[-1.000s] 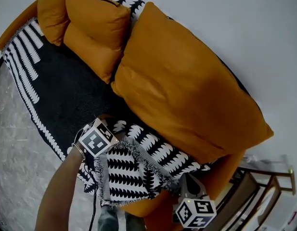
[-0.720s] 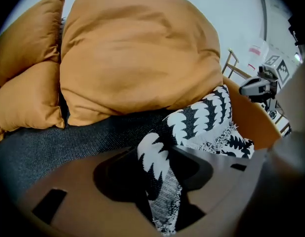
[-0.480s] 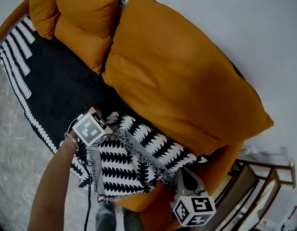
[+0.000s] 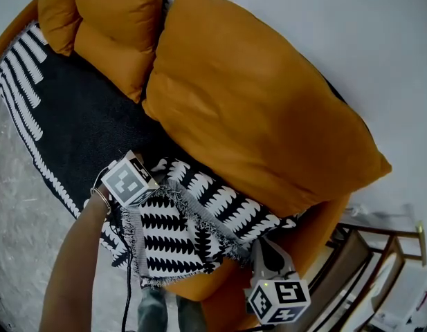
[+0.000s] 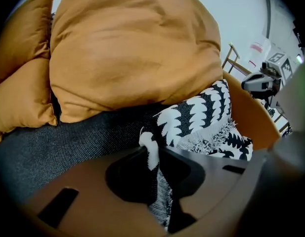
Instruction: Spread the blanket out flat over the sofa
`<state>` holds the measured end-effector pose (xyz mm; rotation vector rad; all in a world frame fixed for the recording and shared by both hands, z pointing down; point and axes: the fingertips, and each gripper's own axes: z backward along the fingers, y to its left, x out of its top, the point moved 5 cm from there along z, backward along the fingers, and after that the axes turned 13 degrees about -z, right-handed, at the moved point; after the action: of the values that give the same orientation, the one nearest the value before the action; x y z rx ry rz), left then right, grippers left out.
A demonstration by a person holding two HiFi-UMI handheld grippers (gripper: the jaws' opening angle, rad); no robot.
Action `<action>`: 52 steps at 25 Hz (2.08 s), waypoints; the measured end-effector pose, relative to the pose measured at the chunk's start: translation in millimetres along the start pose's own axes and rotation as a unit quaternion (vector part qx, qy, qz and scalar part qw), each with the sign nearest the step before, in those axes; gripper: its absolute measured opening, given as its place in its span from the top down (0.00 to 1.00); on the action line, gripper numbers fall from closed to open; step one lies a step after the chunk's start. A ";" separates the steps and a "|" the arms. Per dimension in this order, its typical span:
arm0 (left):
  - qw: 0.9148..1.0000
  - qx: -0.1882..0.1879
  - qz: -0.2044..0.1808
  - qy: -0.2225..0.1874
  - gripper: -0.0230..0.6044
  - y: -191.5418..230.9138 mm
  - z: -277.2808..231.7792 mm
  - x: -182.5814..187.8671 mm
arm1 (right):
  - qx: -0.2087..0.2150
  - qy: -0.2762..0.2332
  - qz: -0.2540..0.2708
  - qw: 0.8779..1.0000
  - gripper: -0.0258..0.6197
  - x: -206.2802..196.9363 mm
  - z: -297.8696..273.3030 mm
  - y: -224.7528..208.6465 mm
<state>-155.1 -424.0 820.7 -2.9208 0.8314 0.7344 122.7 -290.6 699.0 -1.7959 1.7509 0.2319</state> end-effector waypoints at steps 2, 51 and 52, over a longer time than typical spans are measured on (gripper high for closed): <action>1.000 0.000 -0.002 -0.002 0.87 -1.8 4.3 1.8 | 0.000 -0.002 0.000 1.000 0.95 -0.6 1.6 0.4; 0.999 0.017 -0.011 -0.030 0.92 -165.7 149.4 17.9 | -0.077 -0.104 -0.107 0.986 0.95 -65.5 187.3 33.3; 0.999 0.018 -0.007 -0.029 0.92 -169.1 152.7 18.3 | -0.079 -0.105 -0.107 0.986 0.95 -66.6 191.2 34.2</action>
<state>-123.1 -266.4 658.4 -2.8554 0.8091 0.7898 137.7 -130.5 571.2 -1.9759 1.4157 0.4651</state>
